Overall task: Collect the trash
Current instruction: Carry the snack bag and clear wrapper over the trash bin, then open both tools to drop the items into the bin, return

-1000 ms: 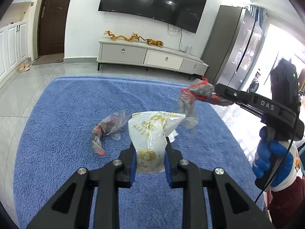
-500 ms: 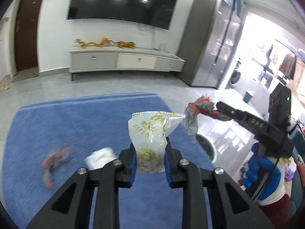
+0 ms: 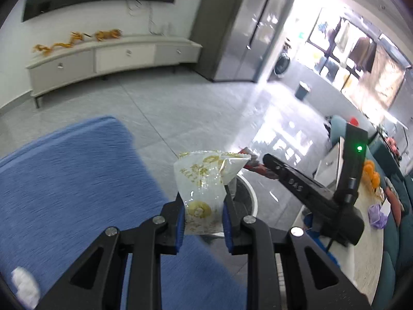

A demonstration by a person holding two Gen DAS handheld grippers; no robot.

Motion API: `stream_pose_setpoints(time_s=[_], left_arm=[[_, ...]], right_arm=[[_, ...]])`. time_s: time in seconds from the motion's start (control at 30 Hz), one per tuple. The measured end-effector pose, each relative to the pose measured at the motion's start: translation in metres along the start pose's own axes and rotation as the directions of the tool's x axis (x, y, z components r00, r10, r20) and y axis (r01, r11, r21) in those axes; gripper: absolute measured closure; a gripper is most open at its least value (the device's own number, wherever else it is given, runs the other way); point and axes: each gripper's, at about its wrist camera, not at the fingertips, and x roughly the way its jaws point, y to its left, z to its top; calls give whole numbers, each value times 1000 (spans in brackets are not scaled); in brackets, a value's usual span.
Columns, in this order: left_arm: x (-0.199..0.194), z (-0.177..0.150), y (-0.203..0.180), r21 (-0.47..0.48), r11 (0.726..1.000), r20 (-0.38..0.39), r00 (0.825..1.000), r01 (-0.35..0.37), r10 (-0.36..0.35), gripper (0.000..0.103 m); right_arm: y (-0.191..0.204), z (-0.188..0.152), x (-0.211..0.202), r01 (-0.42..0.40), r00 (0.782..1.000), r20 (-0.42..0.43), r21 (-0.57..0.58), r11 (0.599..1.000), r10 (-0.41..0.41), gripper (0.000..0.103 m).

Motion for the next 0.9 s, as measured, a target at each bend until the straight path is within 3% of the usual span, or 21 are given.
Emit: stream_pose_setpoints(time_s=[0.13,0.4,0.57,0.7,0.77,0.9], left_arm=[[53,14,-12,-13,999,-73,997,39,-40,80],[140,37,-27,-57,995,-183,979,81,-90,78],[172,45,-23,-102,990,-212,970,96,-116,73],[183,49,-15,-144,983,-208,968,110,-139,48],[187,51,-17,-155,981,-202,968,120,-150,48],[186,52,-20,-159,980,-195,969,123,-153,48]], right_arm=[[-32,2,30,97,995,-40,51,994,-95,96],[-71,7,76,187,979,-105,111,976,-176,96],[-82,12,94,190,977,-123,122,974,-175,94],[-90,12,102,192,976,-127,118,974,-177,89],[-93,14,106,200,975,-125,111,973,-186,76],[-96,19,105,208,974,-114,115,971,-195,76]])
